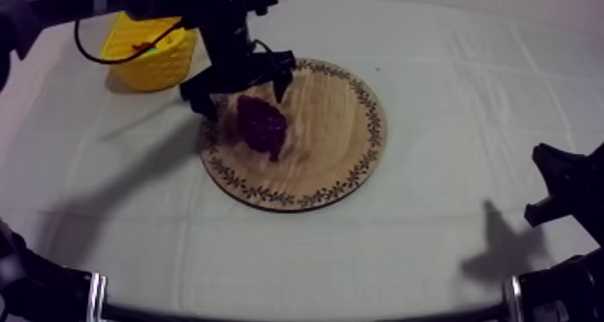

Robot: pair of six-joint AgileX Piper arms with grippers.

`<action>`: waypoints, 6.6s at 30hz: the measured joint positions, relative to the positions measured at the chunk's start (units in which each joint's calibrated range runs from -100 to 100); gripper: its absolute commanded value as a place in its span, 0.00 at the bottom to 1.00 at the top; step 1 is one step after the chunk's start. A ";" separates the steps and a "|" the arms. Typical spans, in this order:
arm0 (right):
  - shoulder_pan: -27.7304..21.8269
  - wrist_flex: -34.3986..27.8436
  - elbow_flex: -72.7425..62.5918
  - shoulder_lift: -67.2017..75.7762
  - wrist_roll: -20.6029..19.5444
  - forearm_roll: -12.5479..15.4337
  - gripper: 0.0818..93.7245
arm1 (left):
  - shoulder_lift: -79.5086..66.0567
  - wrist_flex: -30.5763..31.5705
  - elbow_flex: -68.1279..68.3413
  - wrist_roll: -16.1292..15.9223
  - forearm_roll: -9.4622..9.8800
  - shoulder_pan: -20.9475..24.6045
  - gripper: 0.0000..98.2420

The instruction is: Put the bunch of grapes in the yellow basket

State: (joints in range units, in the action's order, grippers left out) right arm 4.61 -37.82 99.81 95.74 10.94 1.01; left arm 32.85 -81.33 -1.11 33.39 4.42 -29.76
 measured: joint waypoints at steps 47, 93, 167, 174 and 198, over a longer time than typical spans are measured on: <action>0.00 0.00 0.00 0.00 -0.02 0.00 0.00 | 3.95 -2.46 -4.12 -3.71 1.01 0.59 0.48; 0.00 0.00 0.00 0.00 -0.02 0.00 0.00 | -14.19 15.88 -9.91 -20.55 9.83 23.48 0.42; 0.00 0.00 0.00 0.00 0.01 0.00 0.00 | -75.50 37.69 39.65 -29.56 6.81 30.75 0.00; 0.00 0.00 0.00 0.00 0.01 0.00 0.00 | -92.90 42.99 56.09 -30.57 5.65 29.92 0.00; 0.00 0.00 0.00 0.00 -0.02 0.00 0.00 | -125.03 51.86 97.03 -37.15 0.55 27.99 0.00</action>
State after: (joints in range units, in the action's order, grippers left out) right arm 4.61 -37.82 99.81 95.74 10.92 1.01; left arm -92.18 -29.47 95.92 -3.77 4.97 -1.77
